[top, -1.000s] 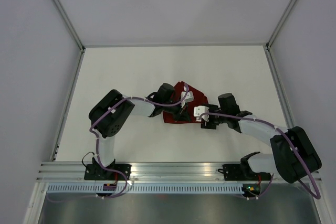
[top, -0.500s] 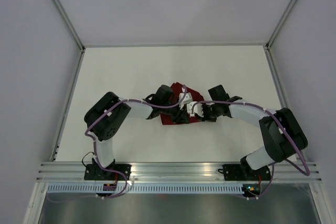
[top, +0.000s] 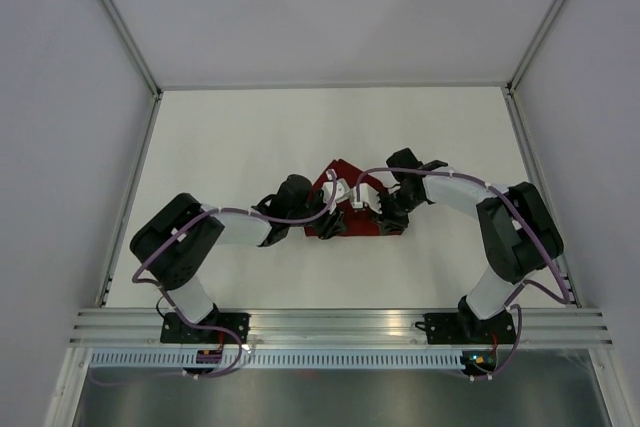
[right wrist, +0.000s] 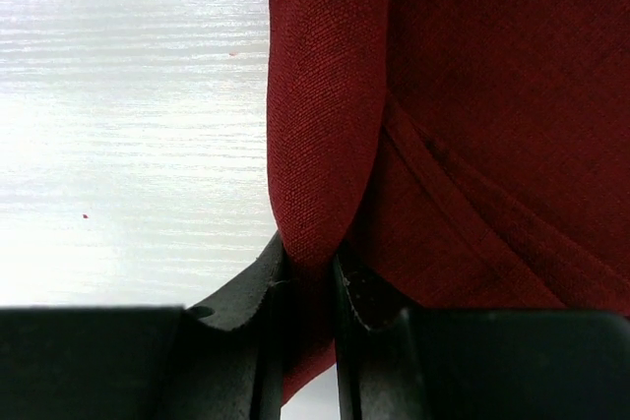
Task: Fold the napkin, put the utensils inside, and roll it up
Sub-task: Roll the napkin at the center of the board.
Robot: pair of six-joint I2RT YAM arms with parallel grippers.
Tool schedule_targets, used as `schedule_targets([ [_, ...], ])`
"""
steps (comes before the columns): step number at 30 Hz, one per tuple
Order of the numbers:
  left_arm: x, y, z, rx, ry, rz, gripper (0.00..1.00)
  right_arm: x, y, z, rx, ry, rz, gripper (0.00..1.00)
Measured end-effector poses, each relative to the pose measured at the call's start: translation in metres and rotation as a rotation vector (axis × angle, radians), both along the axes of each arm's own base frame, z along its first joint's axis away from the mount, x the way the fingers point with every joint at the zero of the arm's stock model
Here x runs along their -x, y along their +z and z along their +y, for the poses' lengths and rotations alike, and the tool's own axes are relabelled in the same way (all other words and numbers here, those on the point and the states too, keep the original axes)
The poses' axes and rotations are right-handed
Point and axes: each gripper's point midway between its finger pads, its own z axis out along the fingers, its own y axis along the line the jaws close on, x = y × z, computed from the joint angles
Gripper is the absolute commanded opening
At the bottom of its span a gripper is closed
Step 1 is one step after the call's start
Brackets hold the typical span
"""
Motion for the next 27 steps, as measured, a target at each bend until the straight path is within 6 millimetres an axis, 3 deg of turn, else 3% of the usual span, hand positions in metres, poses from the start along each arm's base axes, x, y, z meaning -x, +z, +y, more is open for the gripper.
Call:
schedule_targets([
  [9, -0.01, 0.01, 0.019, 0.015, 0.117, -0.116, 0.5, -0.003, -0.003, 0.002, 0.046, -0.05, 0.153, 0.16],
  [19, -0.023, 0.046, 0.049, 0.075, 0.297, -0.291, 0.54, -0.004, -0.004, 0.01, 0.118, -0.107, 0.425, 0.15],
  [27, -0.002, 0.067, 0.03, 0.082, 0.277, -0.409, 0.56, -0.003, -0.004, 0.018, 0.168, -0.162, 0.622, 0.15],
])
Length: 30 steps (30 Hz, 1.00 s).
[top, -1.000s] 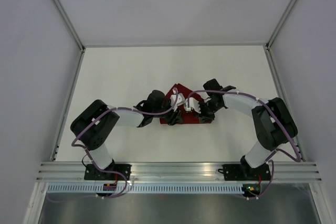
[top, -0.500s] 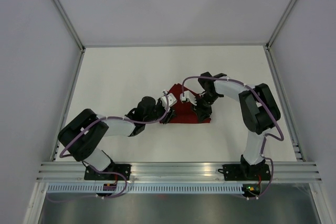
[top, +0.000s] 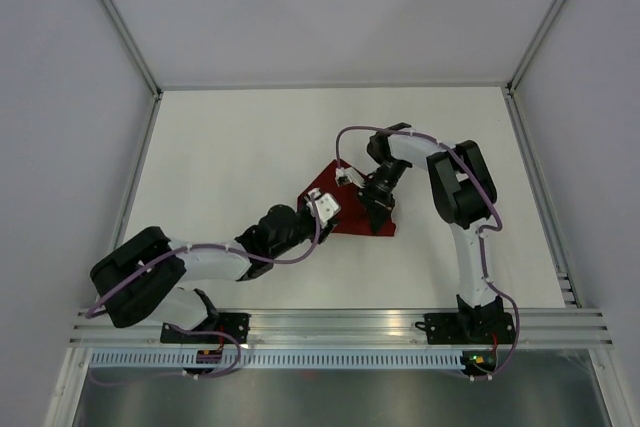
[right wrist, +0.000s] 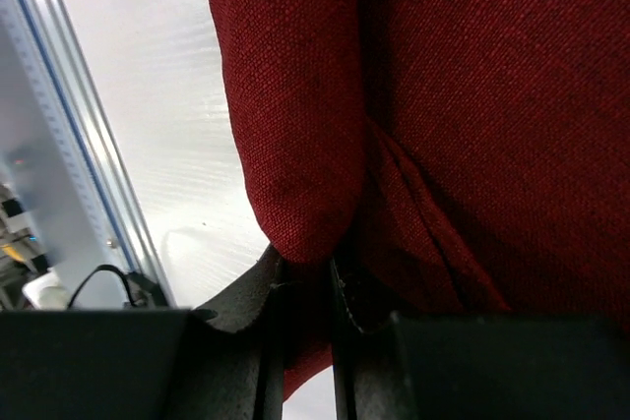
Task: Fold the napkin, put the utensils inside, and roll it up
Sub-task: Roll the napkin at the center of the board.
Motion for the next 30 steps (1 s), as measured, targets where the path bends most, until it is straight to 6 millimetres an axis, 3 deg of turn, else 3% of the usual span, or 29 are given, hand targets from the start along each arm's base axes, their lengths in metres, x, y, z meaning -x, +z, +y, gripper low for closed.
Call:
schedule_targets([
  [6, 0.018, -0.009, -0.016, -0.101, -0.064, -0.071, 0.63, 0.001, -0.001, 0.003, 0.031, -0.027, 0.121, 0.15],
  [12, 0.027, -0.036, -0.035, -0.285, -0.142, -0.144, 0.72, 0.001, -0.001, 0.004, 0.043, -0.064, 0.235, 0.16],
  [18, 0.029, -0.058, -0.047, -0.427, -0.212, -0.225, 0.75, 0.002, -0.002, 0.004, 0.043, -0.093, 0.295, 0.16],
  [26, 0.018, -0.07, -0.056, -0.538, -0.24, -0.308, 0.72, 0.004, -0.003, 0.004, 0.052, -0.109, 0.349, 0.16],
  [30, 0.015, -0.072, -0.062, -0.571, -0.259, -0.336, 0.63, 0.004, -0.004, 0.005, 0.054, -0.123, 0.37, 0.16],
])
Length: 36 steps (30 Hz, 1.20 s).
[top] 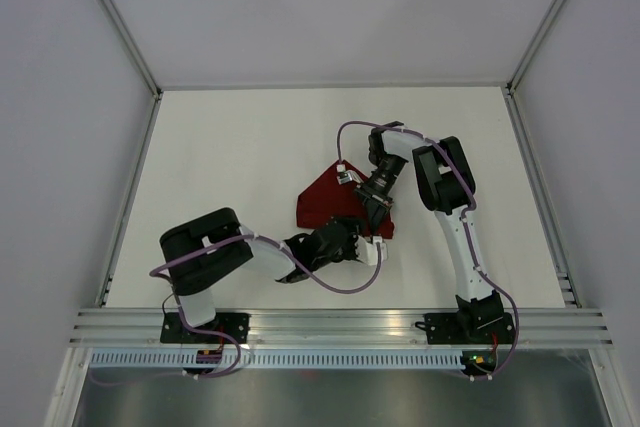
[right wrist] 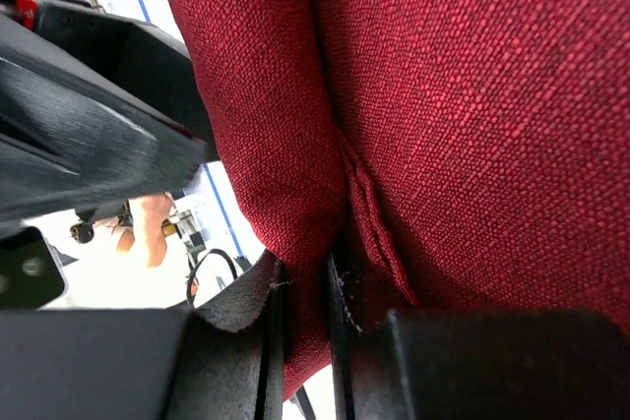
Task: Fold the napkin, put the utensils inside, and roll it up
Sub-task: Roll the napkin at the center of the board.
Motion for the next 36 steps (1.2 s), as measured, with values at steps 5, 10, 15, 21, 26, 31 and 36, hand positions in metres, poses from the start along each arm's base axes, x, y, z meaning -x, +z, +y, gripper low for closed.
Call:
schedule_targets([
  [5, -0.001, -0.006, -0.008, -0.051, -0.024, -0.006, 0.5, 0.0, -0.001, 0.0, 0.006, -0.005, 0.005, 0.16],
  [10, -0.002, -0.012, -0.014, -0.103, -0.029, 0.018, 0.34, -0.001, -0.001, 0.0, 0.01, -0.008, 0.009, 0.16],
  [15, -0.001, -0.016, -0.014, -0.157, -0.027, 0.047, 0.02, -0.001, -0.001, 0.0, 0.009, -0.009, 0.007, 0.18],
  [21, -0.001, -0.016, -0.015, -0.176, -0.026, 0.06, 0.02, -0.002, -0.001, 0.0, 0.005, -0.013, 0.005, 0.34],
  [26, -0.001, -0.015, -0.018, -0.158, -0.033, 0.114, 0.02, 0.001, 0.007, 0.001, -0.004, -0.036, 0.013, 0.53],
  [31, 0.002, -0.014, -0.021, -0.101, -0.056, 0.209, 0.02, 0.004, 0.016, 0.0, -0.024, -0.037, -0.037, 0.66],
  [36, 0.003, -0.011, -0.025, -0.044, -0.066, 0.298, 0.02, 0.0, 0.02, -0.002, -0.042, -0.053, -0.107, 0.68],
])
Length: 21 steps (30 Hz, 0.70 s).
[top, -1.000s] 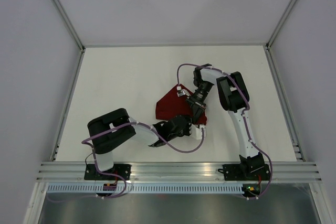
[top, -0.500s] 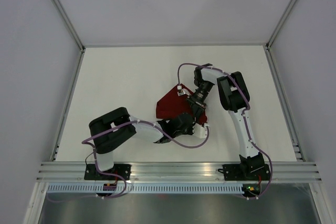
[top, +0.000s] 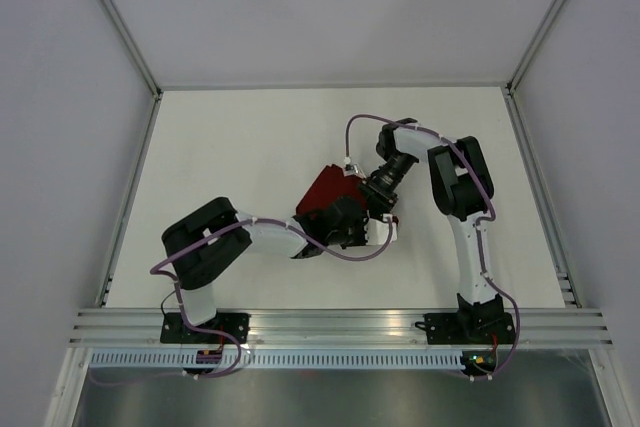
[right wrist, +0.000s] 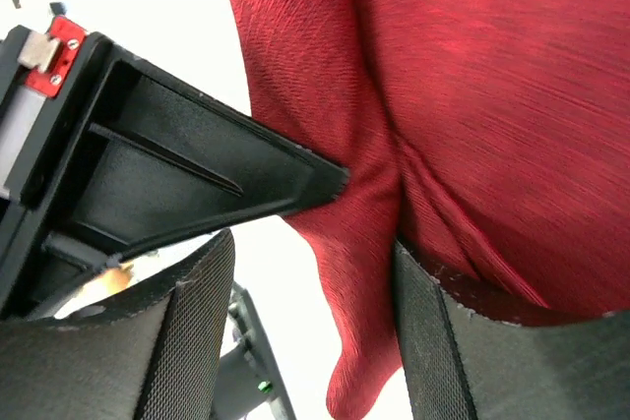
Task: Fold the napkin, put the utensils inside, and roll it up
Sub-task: Roll the napkin at the center of the board.
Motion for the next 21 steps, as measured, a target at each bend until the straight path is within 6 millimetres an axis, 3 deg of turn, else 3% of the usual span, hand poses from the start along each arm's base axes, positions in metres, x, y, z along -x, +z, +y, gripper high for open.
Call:
schedule_targets([
  [5, 0.0, 0.006, -0.005, 0.059, 0.002, 0.079, 0.02, -0.036, 0.005, -0.009, -0.067, -0.097, -0.165, 0.68],
  [12, 0.004, 0.007, -0.005, 0.125, -0.014, 0.236, 0.02, -0.095, 0.047, -0.055, -0.196, -0.325, -0.446, 0.68],
  [16, 0.003, 0.008, -0.001, 0.16, -0.019, 0.359, 0.02, -0.1, 0.062, -0.08, -0.238, -0.399, -0.565, 0.68],
  [21, 0.0, 0.007, 0.001, 0.208, -0.031, 0.529, 0.02, -0.073, 0.056, -0.091, -0.26, -0.383, -0.71, 0.71],
])
